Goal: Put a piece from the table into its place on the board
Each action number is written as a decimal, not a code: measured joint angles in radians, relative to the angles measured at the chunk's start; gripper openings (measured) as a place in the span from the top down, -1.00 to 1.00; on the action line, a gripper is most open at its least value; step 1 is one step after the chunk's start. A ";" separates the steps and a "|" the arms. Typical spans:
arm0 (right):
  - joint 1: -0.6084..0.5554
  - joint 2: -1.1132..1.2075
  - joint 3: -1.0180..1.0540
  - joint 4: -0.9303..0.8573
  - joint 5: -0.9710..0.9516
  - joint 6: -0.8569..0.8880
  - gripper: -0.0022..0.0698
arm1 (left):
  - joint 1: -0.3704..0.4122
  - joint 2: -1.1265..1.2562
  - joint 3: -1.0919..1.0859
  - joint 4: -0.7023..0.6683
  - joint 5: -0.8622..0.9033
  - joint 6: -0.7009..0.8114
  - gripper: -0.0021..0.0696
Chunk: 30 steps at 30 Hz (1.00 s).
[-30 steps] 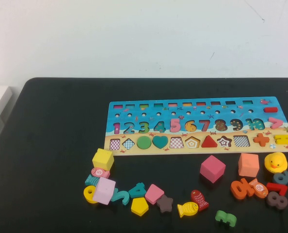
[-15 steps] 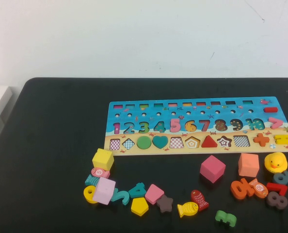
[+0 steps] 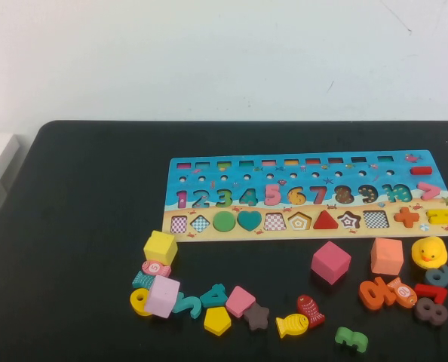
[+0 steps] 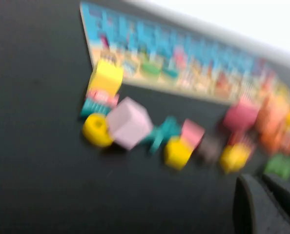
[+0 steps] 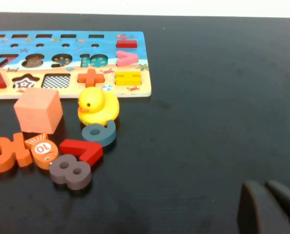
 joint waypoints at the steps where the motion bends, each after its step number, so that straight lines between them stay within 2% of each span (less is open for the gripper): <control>1: 0.000 0.000 0.000 0.000 0.000 0.000 0.89 | 0.000 0.050 -0.059 0.053 0.064 0.034 0.95; 2: 0.000 0.000 0.000 0.000 0.000 0.000 0.89 | 0.000 0.160 -0.182 0.146 0.179 0.101 0.95; 5: 0.000 0.000 0.000 0.000 0.000 0.000 0.89 | 0.000 0.322 -0.346 0.264 0.333 0.190 0.95; 11: 0.000 0.000 0.000 0.000 0.000 0.000 0.89 | -0.020 0.635 -0.556 0.359 0.410 0.334 0.95; 14: 0.000 0.000 0.000 0.000 0.000 0.000 0.89 | -0.102 0.770 -0.608 0.384 0.410 0.363 0.95; 17: 0.000 0.000 0.000 0.000 0.000 0.000 0.89 | -0.231 0.887 -0.644 0.455 0.388 0.345 0.95; 22: 0.000 0.000 0.000 0.000 0.000 0.000 0.89 | -0.449 1.068 -0.670 0.657 0.317 0.189 0.95; 24: 0.000 0.000 0.000 0.000 0.000 0.000 0.89 | -0.513 1.128 -0.678 0.717 0.288 0.128 0.95; 27: 0.000 0.000 0.000 0.000 0.000 0.000 0.89 | -0.595 1.247 -0.703 0.756 0.233 0.037 0.95; 30: 0.000 0.000 0.000 0.000 0.000 0.000 0.89 | -0.616 1.330 -0.743 0.749 0.217 -0.004 0.95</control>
